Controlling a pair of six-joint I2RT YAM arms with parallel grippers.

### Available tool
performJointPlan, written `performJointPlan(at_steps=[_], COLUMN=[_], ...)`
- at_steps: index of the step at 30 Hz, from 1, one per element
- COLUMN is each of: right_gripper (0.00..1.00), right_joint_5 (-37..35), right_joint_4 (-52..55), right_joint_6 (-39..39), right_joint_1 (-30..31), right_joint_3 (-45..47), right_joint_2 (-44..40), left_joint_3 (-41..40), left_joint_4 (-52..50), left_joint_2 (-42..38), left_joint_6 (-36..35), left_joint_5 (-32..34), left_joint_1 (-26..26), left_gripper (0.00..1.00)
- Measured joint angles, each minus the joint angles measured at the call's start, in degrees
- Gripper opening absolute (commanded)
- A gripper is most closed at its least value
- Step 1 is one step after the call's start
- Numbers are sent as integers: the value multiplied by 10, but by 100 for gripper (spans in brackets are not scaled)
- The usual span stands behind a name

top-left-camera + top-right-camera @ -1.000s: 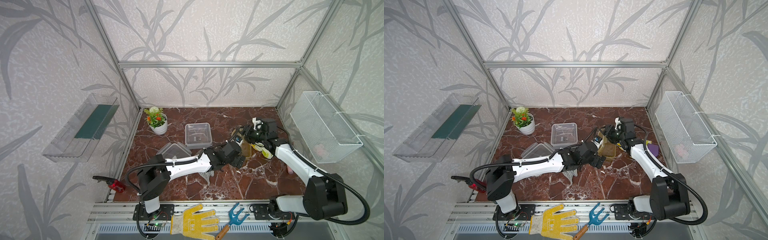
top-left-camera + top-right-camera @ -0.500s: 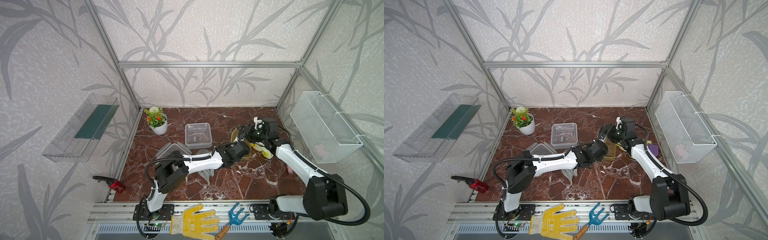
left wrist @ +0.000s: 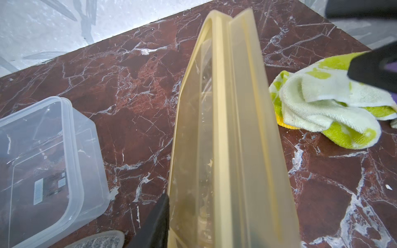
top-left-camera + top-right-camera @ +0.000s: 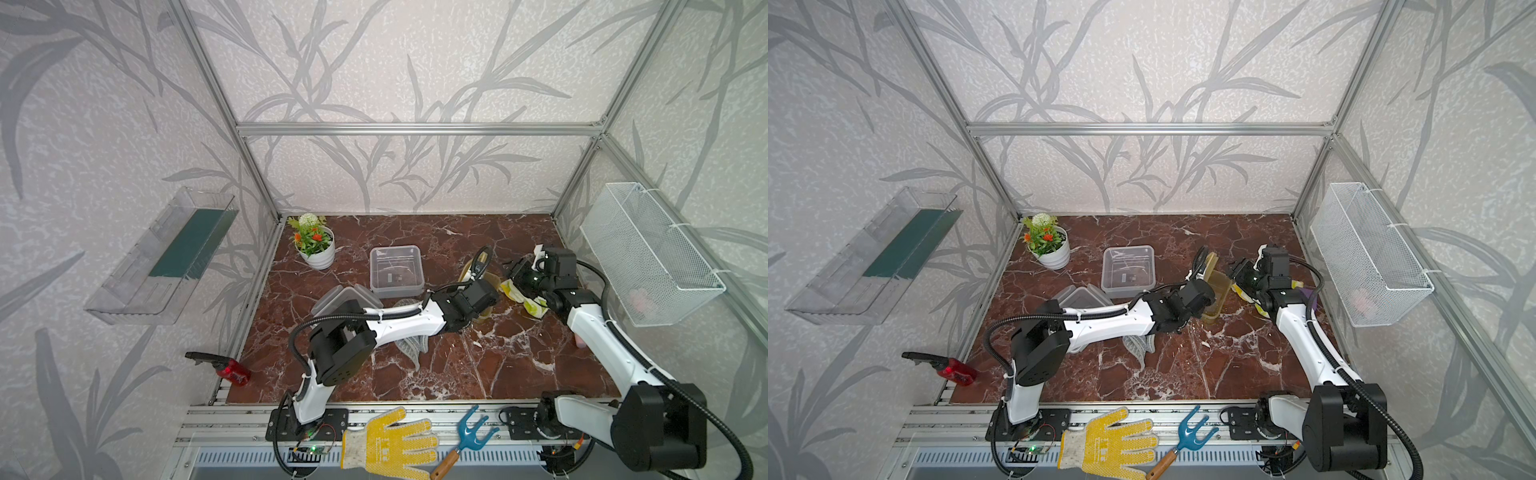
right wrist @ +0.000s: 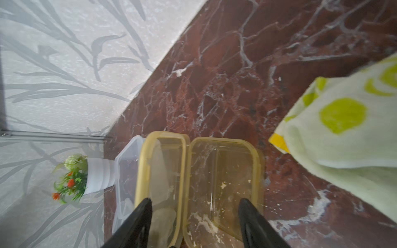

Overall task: Wipe the insides of the lunch boxes
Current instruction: Place the lid at the center of the board.

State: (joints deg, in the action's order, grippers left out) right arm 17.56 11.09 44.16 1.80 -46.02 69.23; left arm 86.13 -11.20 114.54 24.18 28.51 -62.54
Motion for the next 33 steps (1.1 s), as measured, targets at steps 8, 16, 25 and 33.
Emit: performJointPlan(at_steps=[8,16,25,33], right_gripper=[49,28,9,9], right_joint_5=[-1,-26,-41,-43], right_joint_4=[41,75,81,81], right_joint_6=[-39,-80,-112,-125], right_joint_1=[8,44,45,53], right_joint_3=[1,-7,-18,-20], right_joint_2=[96,162,188,188], left_joint_3=[1,1,-41,-106], left_joint_4=[0,0,10,17], left_joint_2=[0,-1,-56,-88], left_joint_6=[0,2,54,106], left_joint_5=[-1,-1,-34,-76], left_joint_1=[0,3,59,134], left_gripper=[41,46,71,78])
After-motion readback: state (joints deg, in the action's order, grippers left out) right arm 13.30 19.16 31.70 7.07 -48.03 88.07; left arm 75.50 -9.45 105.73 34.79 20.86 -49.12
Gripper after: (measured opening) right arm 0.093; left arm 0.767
